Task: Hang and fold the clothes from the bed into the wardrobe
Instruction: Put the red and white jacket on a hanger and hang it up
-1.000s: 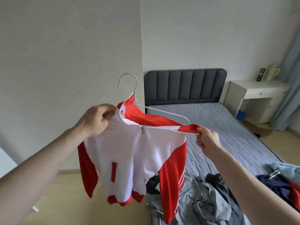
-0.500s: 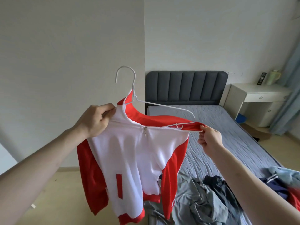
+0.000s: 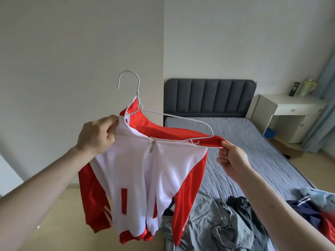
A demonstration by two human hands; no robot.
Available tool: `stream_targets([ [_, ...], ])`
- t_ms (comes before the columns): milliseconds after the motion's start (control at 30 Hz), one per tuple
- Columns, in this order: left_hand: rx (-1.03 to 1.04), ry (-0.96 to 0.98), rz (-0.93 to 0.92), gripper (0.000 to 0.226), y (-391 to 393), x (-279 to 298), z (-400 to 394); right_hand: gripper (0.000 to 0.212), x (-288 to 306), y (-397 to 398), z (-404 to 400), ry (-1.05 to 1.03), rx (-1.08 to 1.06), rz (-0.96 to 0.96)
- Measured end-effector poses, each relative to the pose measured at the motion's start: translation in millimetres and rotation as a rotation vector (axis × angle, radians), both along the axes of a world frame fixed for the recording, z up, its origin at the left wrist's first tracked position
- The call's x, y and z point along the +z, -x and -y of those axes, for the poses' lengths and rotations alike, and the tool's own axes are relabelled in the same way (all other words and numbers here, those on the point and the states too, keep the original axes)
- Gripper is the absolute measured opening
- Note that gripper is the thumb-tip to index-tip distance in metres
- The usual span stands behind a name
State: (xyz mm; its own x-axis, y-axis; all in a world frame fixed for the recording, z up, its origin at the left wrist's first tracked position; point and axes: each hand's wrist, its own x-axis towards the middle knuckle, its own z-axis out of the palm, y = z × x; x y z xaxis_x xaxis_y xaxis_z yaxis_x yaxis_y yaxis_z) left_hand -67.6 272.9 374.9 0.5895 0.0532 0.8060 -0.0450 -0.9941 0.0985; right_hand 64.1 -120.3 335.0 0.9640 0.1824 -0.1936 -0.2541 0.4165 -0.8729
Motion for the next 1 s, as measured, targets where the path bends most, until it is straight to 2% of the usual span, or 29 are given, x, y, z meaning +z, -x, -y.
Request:
stream_targets([
  [133,-0.043,0.022,0.073,0.029,2,4,6,0.034,-4,-8,2,0.045,0.032,-0.081],
  [400,-0.031,-0.098,0.052,0.032,3,8,-5,0.031,1,-4,1,0.124,0.090,-0.010],
  [633,-0.188,-0.045,-0.112,0.031,5,11,-1,0.033,0,-11,-5,-0.040,-0.091,-0.170],
  [800,-0.324,0.052,-0.202,0.029,12,13,11,0.032,5,-27,-11,-0.033,-0.214,-0.266],
  [900,-0.355,0.096,-0.282,0.022,12,12,19,0.035,7,-30,-12,0.033,-0.230,-0.250],
  [1000,-0.312,0.156,-0.383,0.031,10,9,12,0.036,10,-24,-13,0.052,-0.190,-0.159],
])
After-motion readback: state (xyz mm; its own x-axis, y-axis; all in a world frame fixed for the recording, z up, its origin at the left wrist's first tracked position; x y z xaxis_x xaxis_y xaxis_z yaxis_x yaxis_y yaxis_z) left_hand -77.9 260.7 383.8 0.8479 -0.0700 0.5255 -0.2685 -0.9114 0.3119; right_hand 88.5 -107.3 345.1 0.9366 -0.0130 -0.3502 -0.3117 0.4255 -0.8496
